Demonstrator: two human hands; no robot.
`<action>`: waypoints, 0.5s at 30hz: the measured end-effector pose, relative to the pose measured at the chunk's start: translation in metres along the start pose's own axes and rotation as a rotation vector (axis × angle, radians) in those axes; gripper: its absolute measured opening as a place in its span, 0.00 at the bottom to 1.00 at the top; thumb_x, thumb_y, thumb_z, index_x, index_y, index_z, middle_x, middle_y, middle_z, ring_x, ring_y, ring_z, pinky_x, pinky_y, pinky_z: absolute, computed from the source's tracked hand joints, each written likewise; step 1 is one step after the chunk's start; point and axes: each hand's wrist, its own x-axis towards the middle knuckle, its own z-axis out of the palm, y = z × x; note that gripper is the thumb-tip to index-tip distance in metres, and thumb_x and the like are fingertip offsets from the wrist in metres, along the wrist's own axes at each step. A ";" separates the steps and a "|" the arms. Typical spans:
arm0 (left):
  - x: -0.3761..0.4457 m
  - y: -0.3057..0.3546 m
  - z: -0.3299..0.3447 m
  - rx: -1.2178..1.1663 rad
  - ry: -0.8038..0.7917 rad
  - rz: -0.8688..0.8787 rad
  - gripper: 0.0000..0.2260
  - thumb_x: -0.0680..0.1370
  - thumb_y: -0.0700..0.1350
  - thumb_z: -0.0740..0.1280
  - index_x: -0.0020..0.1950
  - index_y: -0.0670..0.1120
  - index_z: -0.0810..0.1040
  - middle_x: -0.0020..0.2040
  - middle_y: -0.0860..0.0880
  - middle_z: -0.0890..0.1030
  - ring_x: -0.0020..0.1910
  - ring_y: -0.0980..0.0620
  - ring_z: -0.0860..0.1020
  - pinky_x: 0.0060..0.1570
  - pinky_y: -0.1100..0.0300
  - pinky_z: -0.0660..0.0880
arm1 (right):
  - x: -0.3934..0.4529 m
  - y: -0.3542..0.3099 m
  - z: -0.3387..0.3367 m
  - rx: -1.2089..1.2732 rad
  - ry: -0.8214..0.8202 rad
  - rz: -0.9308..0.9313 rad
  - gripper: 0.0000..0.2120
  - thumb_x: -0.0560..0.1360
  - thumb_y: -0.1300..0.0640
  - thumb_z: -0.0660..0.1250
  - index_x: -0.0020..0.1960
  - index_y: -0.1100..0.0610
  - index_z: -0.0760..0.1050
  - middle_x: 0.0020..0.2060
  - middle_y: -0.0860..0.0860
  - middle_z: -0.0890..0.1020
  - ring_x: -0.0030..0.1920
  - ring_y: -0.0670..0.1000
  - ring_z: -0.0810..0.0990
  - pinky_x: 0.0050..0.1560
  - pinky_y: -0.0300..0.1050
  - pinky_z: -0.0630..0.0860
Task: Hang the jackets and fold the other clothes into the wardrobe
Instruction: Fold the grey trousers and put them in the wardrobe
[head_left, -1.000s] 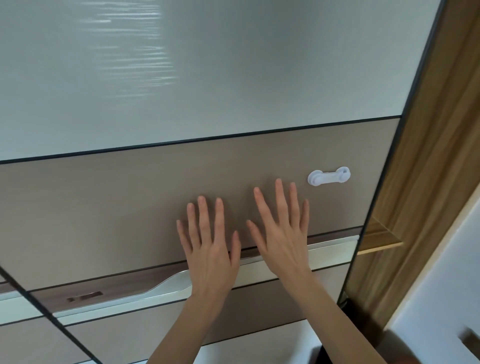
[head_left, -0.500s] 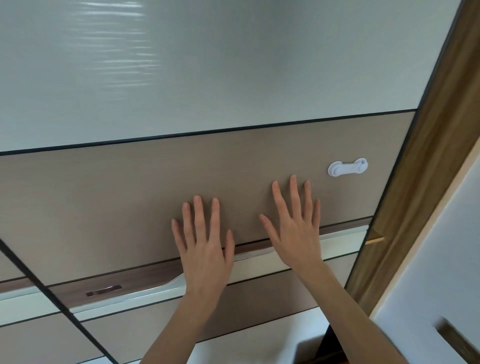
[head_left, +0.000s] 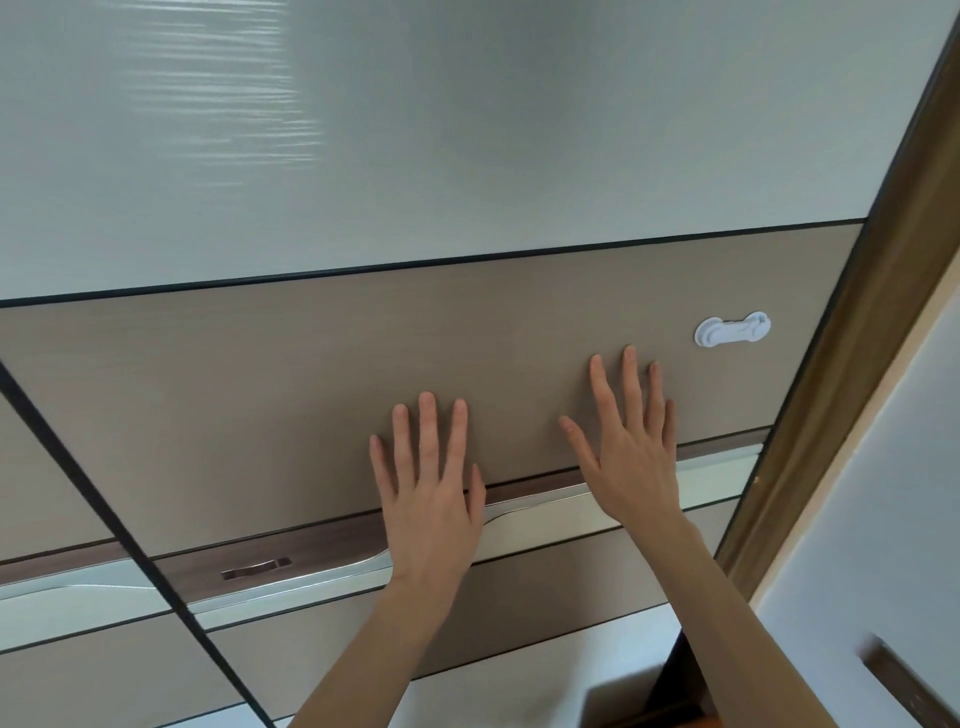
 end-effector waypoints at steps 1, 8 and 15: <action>0.001 0.004 0.001 -0.003 -0.007 0.002 0.33 0.82 0.50 0.64 0.85 0.50 0.54 0.86 0.43 0.51 0.84 0.37 0.49 0.77 0.31 0.55 | 0.001 0.003 -0.001 0.000 0.000 0.006 0.36 0.83 0.32 0.50 0.85 0.42 0.42 0.85 0.47 0.41 0.84 0.60 0.43 0.80 0.69 0.56; 0.005 0.028 0.004 -0.020 -0.035 0.029 0.33 0.83 0.50 0.62 0.86 0.50 0.53 0.86 0.45 0.50 0.84 0.40 0.49 0.79 0.32 0.53 | 0.005 0.021 -0.005 0.047 -0.005 0.064 0.36 0.83 0.30 0.48 0.85 0.41 0.40 0.85 0.46 0.40 0.85 0.59 0.44 0.80 0.66 0.55; 0.010 0.041 0.006 -0.031 -0.083 0.101 0.34 0.82 0.49 0.62 0.86 0.48 0.51 0.86 0.47 0.49 0.85 0.42 0.49 0.80 0.34 0.51 | 0.009 0.039 -0.019 0.063 -0.017 0.109 0.35 0.83 0.31 0.49 0.85 0.40 0.40 0.85 0.46 0.43 0.85 0.57 0.45 0.80 0.66 0.57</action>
